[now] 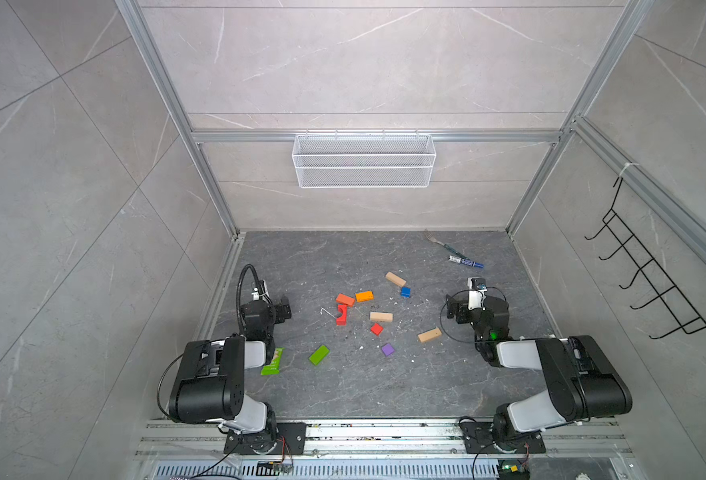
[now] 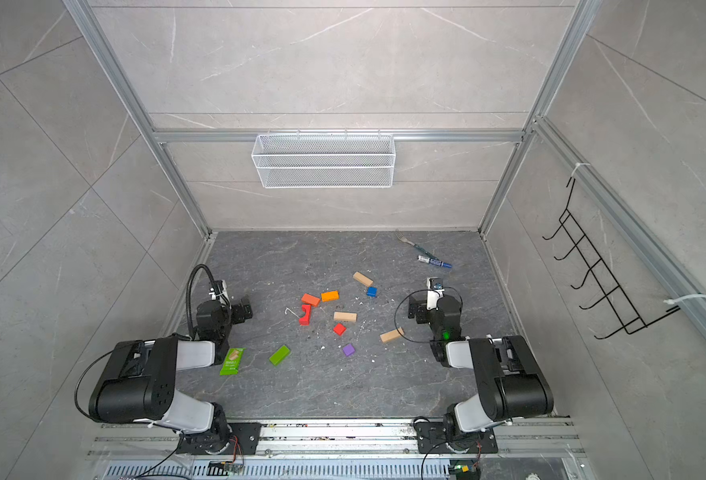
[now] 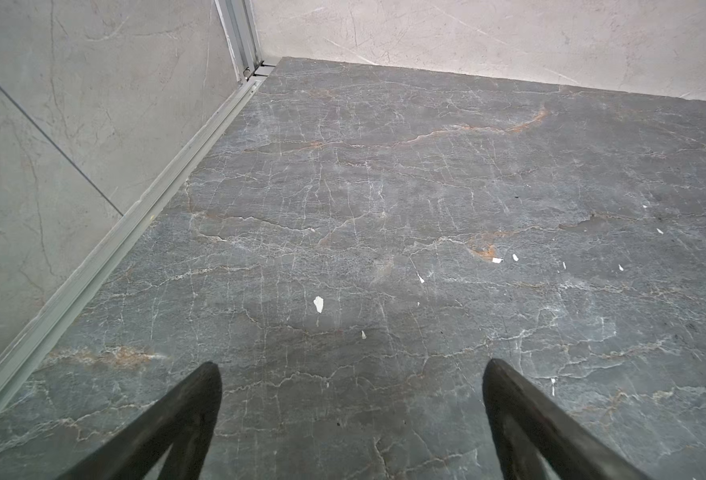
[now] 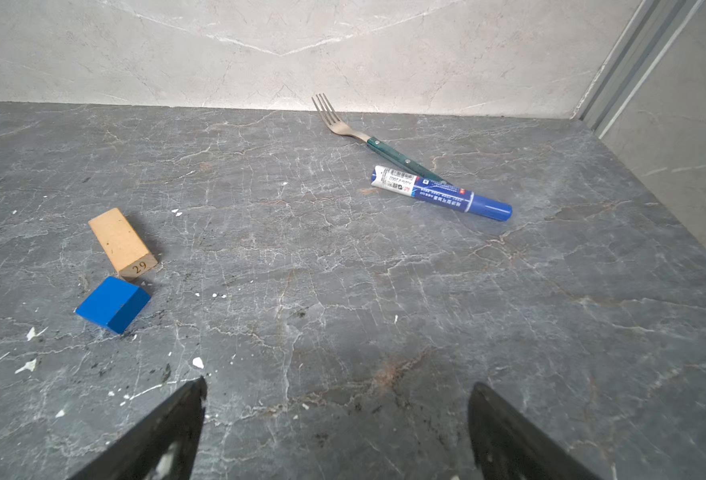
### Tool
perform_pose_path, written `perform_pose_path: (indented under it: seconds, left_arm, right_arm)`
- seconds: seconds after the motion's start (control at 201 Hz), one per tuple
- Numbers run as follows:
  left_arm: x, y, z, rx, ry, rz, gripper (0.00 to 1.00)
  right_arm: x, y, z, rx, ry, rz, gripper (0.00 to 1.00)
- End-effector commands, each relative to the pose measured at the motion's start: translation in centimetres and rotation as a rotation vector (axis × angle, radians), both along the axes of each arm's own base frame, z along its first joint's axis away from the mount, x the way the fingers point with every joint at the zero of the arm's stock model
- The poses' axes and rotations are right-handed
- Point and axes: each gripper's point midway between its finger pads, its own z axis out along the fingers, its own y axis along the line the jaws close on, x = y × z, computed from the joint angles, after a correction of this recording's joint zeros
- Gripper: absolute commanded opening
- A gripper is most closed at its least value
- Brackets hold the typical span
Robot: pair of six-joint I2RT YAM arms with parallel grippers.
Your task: Build the wood block tower
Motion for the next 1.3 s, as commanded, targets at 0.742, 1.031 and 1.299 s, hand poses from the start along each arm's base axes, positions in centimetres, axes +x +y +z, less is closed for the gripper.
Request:
perform_pose_path:
  seconds: [0.742,1.031,1.299]
  left_arm:
    - [0.2,0.0,0.7,0.013,-0.028,0.001,1.00]
    - [0.7,-0.4,3.1,0.079,0.035,0.031,1.00]
    - [0.4,-1.9,7.8,-0.056,0.226,0.066,0.99]
  right_arm:
    - [0.6,0.7,0.8,-0.012,-0.009,0.041,0.99]
    - [0.1,-0.4,2.9,-0.008,0.037,-0.022,0.99]
    - [-1.5,-2.0,5.8,0.050,0.175,-0.173,0.99]
